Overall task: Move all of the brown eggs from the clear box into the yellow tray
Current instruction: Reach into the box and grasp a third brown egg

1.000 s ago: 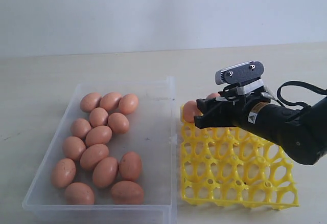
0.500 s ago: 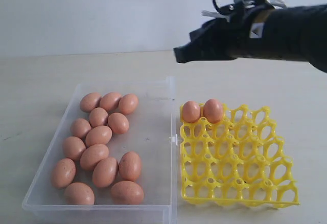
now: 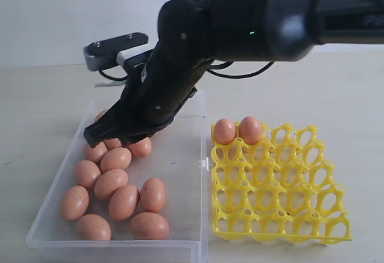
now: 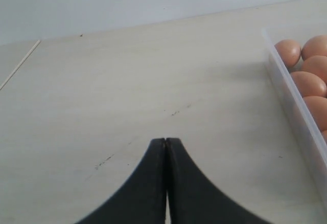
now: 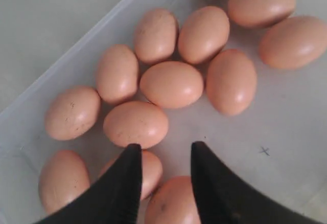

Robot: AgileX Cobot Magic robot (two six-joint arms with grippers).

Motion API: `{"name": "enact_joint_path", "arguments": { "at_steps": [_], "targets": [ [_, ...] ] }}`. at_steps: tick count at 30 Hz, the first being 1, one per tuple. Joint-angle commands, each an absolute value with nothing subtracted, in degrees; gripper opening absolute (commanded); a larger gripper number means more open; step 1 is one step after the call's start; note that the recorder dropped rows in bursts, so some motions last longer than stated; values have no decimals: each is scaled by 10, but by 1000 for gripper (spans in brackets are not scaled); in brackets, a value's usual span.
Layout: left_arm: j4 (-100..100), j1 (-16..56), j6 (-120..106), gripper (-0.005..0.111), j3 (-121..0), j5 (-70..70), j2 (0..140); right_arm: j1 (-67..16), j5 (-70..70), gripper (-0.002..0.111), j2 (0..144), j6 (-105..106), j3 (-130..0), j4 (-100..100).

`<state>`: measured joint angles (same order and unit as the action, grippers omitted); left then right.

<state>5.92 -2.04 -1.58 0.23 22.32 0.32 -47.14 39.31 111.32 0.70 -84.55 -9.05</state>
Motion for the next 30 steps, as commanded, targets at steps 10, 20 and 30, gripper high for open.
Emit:
{"name": "enact_joint_path", "arguments": {
  "at_steps": [10,20,30],
  "targets": [
    [58,-17,-13,0,0,218,0,-465,470,58,1282,-51,-1040,-9],
    [58,-17,-13,0,0,218,0,-456,503,58,1336,-93,-1093,51],
    [58,-17,-13,0,0,218,0,-455,484,58,1369,-91,-1097,47]
  ]
}}
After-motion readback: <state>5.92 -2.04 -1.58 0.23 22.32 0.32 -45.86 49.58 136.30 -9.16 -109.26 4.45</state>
